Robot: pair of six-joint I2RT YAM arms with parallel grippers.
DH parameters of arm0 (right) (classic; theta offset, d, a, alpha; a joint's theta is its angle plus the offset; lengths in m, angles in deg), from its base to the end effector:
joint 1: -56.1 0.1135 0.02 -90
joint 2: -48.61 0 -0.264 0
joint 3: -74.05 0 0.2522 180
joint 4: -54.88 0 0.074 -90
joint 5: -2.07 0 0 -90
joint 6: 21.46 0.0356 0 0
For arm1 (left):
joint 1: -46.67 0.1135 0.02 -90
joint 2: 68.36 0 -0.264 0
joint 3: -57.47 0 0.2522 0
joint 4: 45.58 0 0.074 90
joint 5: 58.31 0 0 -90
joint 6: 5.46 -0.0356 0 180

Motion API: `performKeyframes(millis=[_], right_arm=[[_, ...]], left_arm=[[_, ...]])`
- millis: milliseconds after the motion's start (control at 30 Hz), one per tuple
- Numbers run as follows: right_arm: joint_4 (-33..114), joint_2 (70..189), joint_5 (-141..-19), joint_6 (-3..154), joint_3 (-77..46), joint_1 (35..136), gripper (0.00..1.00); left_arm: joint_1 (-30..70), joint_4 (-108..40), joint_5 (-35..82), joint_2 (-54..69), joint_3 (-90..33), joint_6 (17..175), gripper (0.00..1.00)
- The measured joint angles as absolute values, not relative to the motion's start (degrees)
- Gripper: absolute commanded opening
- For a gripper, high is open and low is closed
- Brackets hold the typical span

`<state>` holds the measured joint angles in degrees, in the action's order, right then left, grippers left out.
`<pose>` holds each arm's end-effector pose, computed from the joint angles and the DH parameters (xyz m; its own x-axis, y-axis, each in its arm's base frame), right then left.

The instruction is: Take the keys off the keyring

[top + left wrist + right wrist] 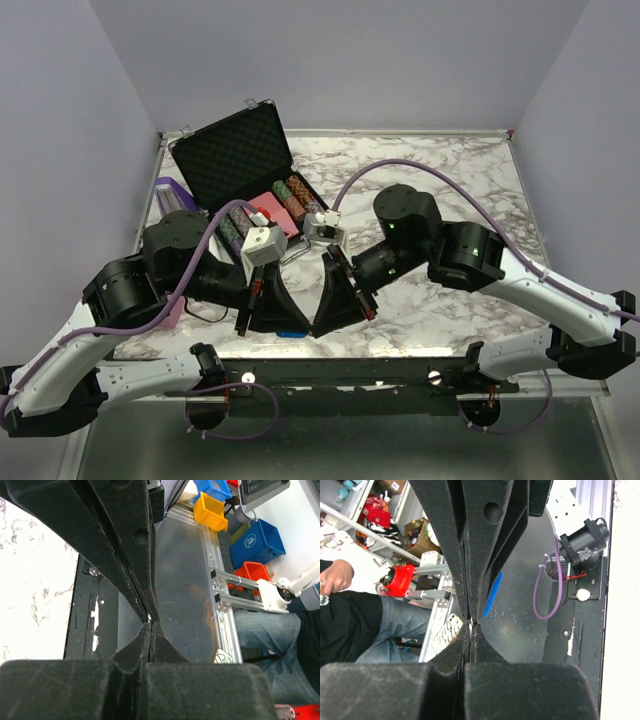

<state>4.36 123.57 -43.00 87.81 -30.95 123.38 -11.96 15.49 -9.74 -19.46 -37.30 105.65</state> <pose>0.0783 0.2521 0.4600 -0.4274 -0.4158 -0.8028 -0.8131 -0.2114 0.5424 0.0420 -0.1141 0.4671 -0.4776 0.2646 -0.8378 0.8581 -0.0639 -0.5094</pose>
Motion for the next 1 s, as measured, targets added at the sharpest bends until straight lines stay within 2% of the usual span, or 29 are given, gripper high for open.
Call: performKeyframes(millis=[1000], right_arm=[[1.5,124.9,-40.3,89.1,-31.8,124.8,0.01]], left_arm=[[-12.7,25.6,-17.1,-12.2,-44.1,98.5,0.0]])
